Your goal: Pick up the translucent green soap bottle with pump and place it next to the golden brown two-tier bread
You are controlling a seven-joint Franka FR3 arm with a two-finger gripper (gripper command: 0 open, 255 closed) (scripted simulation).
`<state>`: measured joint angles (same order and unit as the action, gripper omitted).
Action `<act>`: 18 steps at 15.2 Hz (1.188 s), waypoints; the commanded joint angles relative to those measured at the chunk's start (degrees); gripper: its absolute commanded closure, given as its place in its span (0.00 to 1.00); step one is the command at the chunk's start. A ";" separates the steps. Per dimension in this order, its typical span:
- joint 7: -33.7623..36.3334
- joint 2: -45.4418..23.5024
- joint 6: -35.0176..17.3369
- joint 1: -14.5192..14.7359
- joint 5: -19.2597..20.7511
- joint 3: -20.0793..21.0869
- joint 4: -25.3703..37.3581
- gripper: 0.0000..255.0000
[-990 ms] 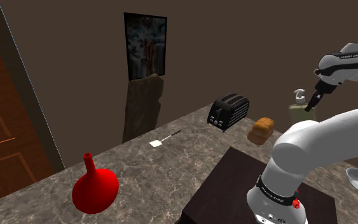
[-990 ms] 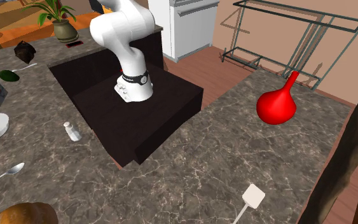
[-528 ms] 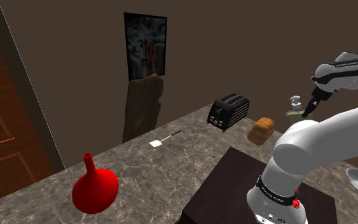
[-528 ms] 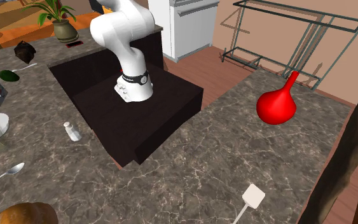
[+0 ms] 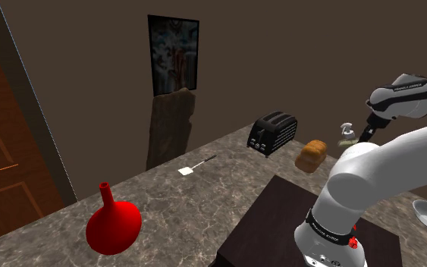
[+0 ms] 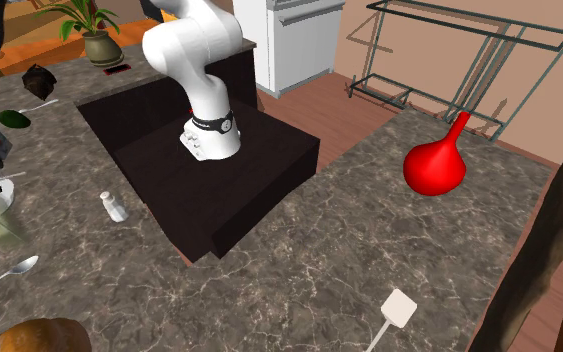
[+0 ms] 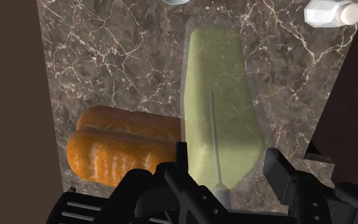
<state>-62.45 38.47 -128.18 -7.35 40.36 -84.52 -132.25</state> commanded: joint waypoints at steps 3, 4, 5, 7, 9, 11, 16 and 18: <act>0.42 -0.30 -2.81 2.36 1.45 -3.80 -0.82 1.00; 0.57 -0.35 -3.50 2.98 1.85 -4.77 -1.03 1.00; 0.73 -0.39 -4.19 3.63 2.25 -5.76 -1.22 1.00; 1.08 -0.44 -5.56 4.98 3.11 -7.79 -1.56 1.00; 1.47 -0.43 -6.90 6.41 4.02 -9.89 -1.84 1.00; 1.91 -0.36 -8.20 7.91 5.00 -12.03 -2.05 1.00; 3.24 0.14 -11.30 11.87 7.73 -17.54 -2.31 1.00; 3.85 0.48 -12.46 13.51 8.94 -19.77 -2.31 1.00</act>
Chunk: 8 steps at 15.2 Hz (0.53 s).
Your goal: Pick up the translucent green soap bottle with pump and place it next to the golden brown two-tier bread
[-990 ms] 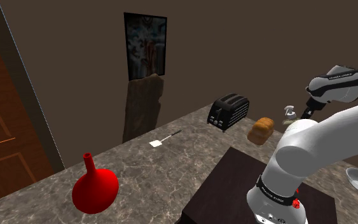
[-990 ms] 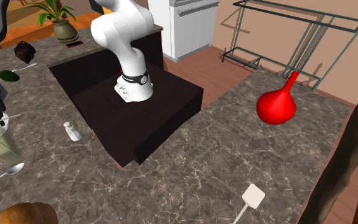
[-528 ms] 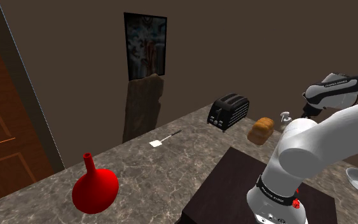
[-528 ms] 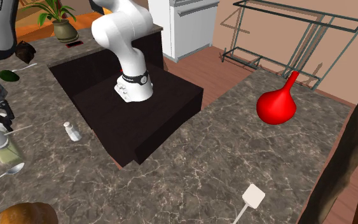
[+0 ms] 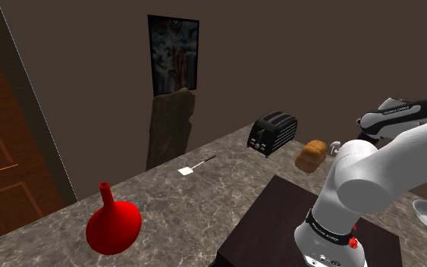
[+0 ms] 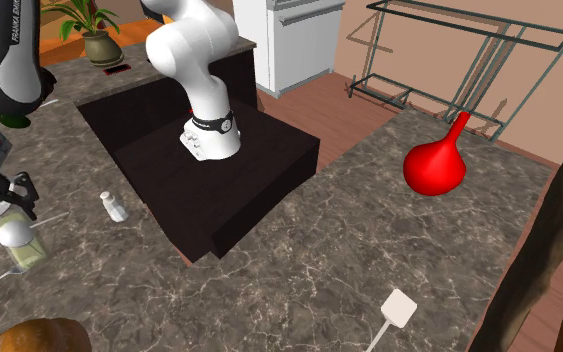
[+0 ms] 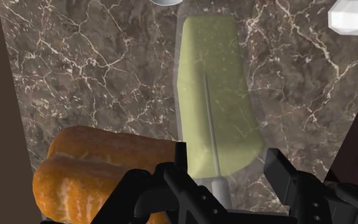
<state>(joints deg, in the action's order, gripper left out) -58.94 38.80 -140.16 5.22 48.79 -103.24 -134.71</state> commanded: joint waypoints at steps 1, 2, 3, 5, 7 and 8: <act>0.67 0.35 -1.06 1.77 1.14 -2.16 0.18 1.00; 1.01 0.57 -1.61 2.60 1.78 -3.28 0.23 1.00; 1.35 0.80 -2.16 3.42 2.44 -4.39 0.29 1.00; 2.08 1.33 -3.22 5.07 3.78 -6.59 0.46 1.00; 2.84 1.92 -4.24 6.70 5.17 -8.77 0.69 1.00; 3.24 2.24 -4.73 7.51 5.89 -9.84 0.83 1.00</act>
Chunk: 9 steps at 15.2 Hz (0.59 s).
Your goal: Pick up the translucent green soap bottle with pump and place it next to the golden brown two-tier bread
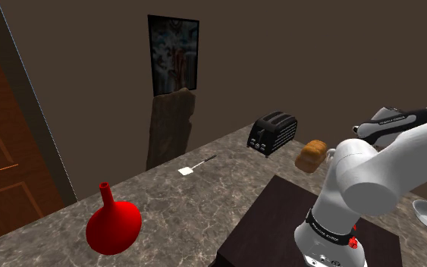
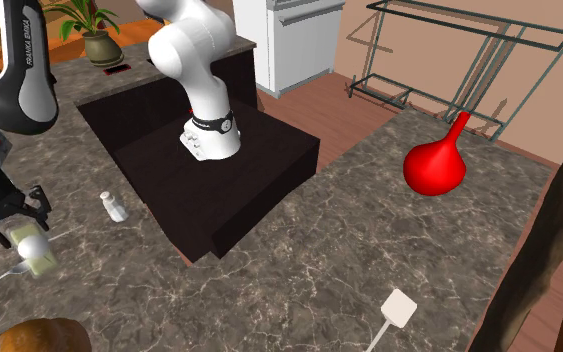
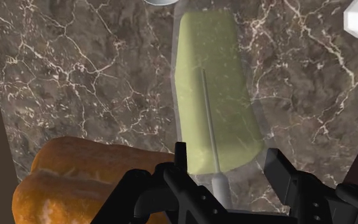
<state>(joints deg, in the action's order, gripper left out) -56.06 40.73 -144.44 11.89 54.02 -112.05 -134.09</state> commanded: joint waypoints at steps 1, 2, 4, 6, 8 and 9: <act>0.76 0.65 -0.93 1.64 1.38 -2.09 0.37 1.00; 1.17 1.00 -1.40 2.43 2.11 -3.15 0.54 1.00; 2.01 1.76 -2.32 4.00 3.58 -5.22 0.92 1.00; 2.86 2.56 -3.21 5.53 5.07 -7.24 1.36 1.00; 3.73 3.42 -4.05 7.02 6.57 -9.21 1.87 1.00; 4.16 3.87 -4.47 7.76 7.31 -10.17 2.14 1.00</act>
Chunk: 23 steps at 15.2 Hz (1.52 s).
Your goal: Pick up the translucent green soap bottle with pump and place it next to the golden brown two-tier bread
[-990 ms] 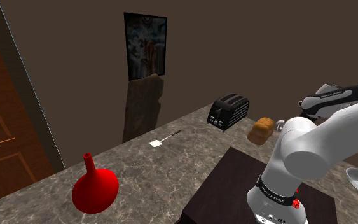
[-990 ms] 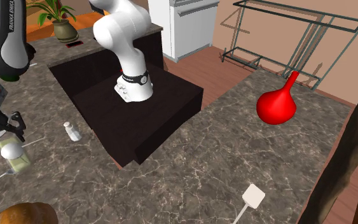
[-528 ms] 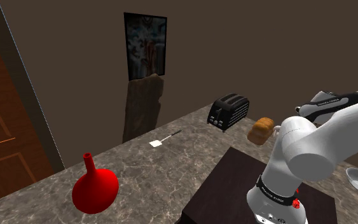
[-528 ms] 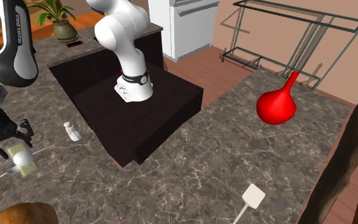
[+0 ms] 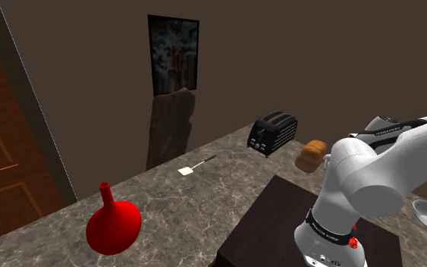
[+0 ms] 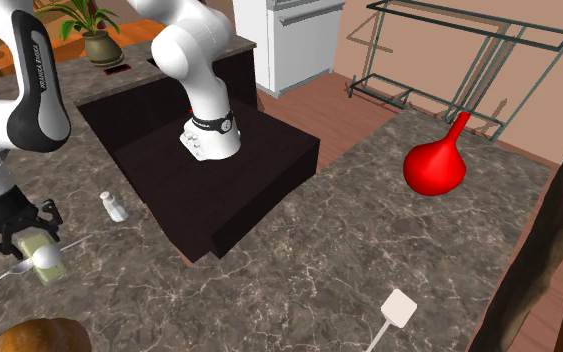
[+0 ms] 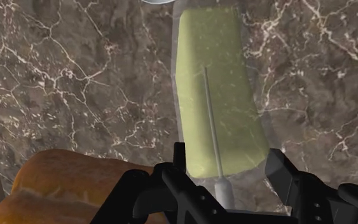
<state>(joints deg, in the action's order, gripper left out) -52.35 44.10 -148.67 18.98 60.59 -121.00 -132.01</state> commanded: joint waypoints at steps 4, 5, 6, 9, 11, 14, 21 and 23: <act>1.01 1.08 -0.76 1.61 1.69 -2.44 0.42 1.00; 1.00 1.08 -0.77 1.61 1.68 -2.44 0.42 1.00; 1.00 1.08 -0.77 1.62 1.68 -2.45 0.42 1.00; 0.99 1.06 -0.78 1.63 1.66 -2.46 0.42 1.00; 0.81 1.23 -0.62 1.71 1.56 -2.49 0.72 0.00; 0.82 1.14 -0.61 1.64 1.50 -2.38 0.63 0.00; -3.82 -3.30 2.86 -7.04 -5.44 7.27 -2.75 0.00; -3.81 -3.30 2.87 -7.04 -5.43 7.27 -2.75 0.00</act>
<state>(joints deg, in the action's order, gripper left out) -56.05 40.86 -145.87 12.13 55.28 -113.90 -134.69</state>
